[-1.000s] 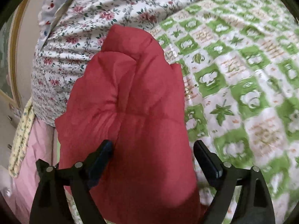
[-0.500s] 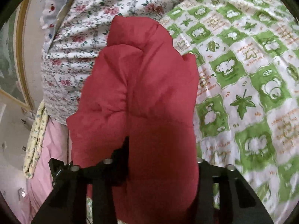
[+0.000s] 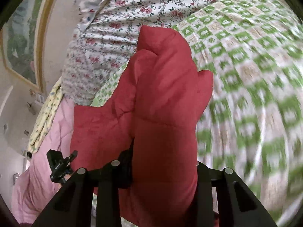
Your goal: Fold large clothes
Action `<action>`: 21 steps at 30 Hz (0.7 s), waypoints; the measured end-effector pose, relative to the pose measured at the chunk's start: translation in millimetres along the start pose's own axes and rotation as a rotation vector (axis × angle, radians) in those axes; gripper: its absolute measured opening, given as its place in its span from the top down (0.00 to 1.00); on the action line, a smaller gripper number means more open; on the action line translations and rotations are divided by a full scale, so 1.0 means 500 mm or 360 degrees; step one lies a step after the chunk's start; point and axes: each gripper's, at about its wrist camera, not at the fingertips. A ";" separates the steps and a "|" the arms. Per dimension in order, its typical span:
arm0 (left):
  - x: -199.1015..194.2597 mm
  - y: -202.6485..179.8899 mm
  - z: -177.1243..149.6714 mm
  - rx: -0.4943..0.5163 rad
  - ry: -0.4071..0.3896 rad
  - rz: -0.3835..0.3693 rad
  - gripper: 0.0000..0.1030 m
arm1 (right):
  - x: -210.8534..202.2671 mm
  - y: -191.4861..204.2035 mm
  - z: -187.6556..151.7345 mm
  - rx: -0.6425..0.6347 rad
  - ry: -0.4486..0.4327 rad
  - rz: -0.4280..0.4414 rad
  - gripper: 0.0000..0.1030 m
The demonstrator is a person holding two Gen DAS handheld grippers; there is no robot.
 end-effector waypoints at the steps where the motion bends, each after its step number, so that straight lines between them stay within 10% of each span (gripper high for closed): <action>1: -0.006 -0.001 -0.012 0.0001 0.0001 0.0001 0.59 | -0.011 0.003 -0.019 0.0004 0.0003 0.0007 0.67; 12: -0.062 0.019 -0.109 0.0028 -0.0004 0.0055 0.59 | -0.051 0.025 -0.120 -0.0005 -0.0021 -0.0005 0.66; 21: -0.021 0.040 -0.117 0.0095 -0.0077 0.0351 0.58 | -0.031 -0.012 -0.135 0.0053 -0.0063 -0.0086 0.56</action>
Point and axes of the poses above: each gripper's, at about its wrist camera, not at the fingertips, and x roughly the way its jaws point, y to its left, z to its top, and after that the axes turned 9 degrees about -x, right-handed
